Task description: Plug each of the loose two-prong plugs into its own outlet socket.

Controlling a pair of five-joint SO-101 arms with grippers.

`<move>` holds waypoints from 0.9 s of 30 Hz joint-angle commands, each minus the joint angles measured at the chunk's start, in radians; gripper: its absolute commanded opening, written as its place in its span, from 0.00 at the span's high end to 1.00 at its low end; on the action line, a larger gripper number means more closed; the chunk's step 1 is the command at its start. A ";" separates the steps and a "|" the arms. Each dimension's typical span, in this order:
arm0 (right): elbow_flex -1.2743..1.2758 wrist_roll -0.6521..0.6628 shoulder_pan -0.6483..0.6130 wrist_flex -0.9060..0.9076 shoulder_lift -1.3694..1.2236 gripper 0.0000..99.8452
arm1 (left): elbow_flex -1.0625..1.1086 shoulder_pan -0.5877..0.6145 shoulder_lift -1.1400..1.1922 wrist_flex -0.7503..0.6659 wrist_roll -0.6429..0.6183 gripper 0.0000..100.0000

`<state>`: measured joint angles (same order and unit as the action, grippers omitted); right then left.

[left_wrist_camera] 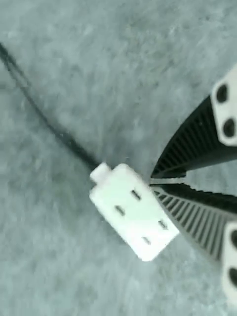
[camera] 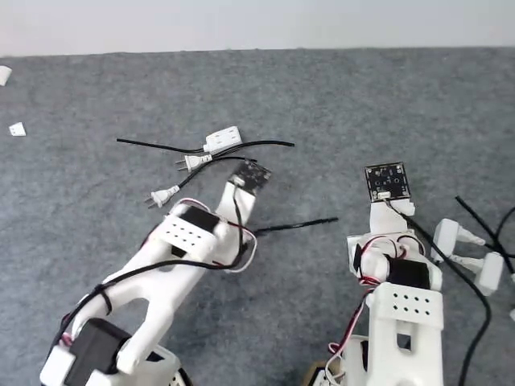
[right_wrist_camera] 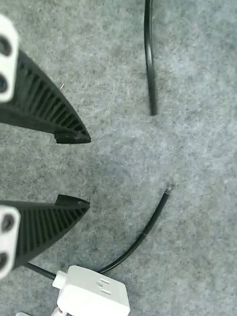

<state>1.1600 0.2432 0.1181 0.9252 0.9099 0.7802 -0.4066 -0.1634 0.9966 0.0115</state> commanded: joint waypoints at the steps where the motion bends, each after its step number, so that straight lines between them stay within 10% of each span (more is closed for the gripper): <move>1: -0.003 -0.003 -0.002 -0.022 0.022 0.83 | -0.042 0.049 -0.078 -0.012 0.006 0.99; 11: -0.003 -0.003 -0.002 -0.022 0.022 0.83 | -0.013 0.089 -0.140 -0.015 -0.012 0.98; 18: 0.015 0.008 -0.047 -0.028 0.022 0.83 | -0.007 0.049 -0.141 -0.084 -0.397 0.98; 27: 0.017 0.025 -0.050 -0.030 0.022 0.83 | 0.039 0.058 -0.143 -0.218 -0.453 0.98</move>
<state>1.1861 0.2570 0.0752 0.9160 0.9099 0.7848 -0.3483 -0.2662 0.9168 -0.4104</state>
